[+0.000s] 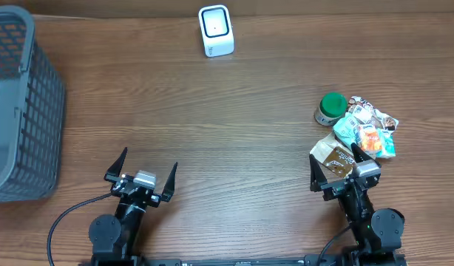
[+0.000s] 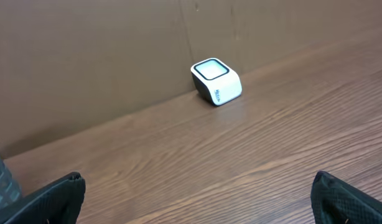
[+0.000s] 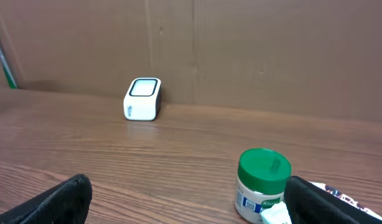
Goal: Scan the item barcode
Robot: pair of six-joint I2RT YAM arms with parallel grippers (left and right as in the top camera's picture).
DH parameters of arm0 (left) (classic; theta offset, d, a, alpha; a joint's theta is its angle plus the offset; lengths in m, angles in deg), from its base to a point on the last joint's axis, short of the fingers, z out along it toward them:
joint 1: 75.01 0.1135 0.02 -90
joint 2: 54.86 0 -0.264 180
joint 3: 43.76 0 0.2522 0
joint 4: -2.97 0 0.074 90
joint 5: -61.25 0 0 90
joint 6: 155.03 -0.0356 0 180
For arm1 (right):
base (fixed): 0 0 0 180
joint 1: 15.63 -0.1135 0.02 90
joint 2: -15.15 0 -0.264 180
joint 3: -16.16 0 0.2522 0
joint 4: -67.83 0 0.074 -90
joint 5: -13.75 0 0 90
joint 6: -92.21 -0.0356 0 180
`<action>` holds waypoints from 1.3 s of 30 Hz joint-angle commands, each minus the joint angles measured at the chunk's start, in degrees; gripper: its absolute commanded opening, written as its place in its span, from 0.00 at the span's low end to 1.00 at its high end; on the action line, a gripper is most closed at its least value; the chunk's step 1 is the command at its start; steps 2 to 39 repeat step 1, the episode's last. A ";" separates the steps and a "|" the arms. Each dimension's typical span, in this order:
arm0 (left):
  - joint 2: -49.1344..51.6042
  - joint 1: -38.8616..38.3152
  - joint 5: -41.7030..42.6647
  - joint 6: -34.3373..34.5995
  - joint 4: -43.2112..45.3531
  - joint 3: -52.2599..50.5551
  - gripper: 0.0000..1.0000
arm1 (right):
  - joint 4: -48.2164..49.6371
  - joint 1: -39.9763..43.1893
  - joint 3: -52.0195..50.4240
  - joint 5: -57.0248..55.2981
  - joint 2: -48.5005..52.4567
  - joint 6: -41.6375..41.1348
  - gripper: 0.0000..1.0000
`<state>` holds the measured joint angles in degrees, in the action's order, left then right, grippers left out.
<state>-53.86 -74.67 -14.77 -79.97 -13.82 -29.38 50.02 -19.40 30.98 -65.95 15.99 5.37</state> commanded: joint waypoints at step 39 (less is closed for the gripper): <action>-0.76 -0.28 0.50 0.83 0.07 -0.35 1.00 | 0.33 0.26 -0.61 0.26 -0.68 -0.26 1.00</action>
